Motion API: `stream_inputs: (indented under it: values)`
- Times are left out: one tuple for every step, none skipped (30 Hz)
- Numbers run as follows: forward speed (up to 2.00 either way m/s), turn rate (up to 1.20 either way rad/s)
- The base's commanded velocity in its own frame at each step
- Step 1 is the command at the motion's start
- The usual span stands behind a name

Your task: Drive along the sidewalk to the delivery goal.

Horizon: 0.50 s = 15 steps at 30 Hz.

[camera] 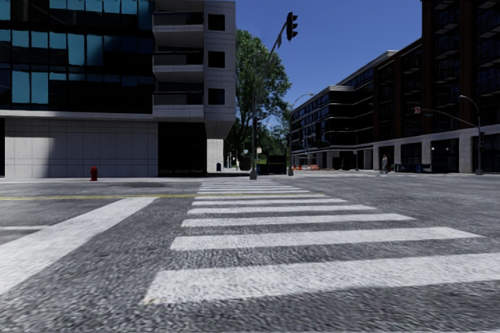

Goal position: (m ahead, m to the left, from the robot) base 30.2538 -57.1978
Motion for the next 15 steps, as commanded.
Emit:
stream_inputs:
  values:
    - [1.29,0.36]
    - [1.29,0.36]
    - [1.29,0.34]
    - [1.28,0.25]
    - [1.28,0.19]
    - [1.28,0.18]
    - [1.28,0.18]
    - [1.28,0.17]
    - [1.28,0.03]
    - [1.28,0.00]
    - [1.28,0.00]
    - [1.28,0.00]
    - [1.28,0.00]
    - [1.28,0.00]
    - [1.28,0.00]
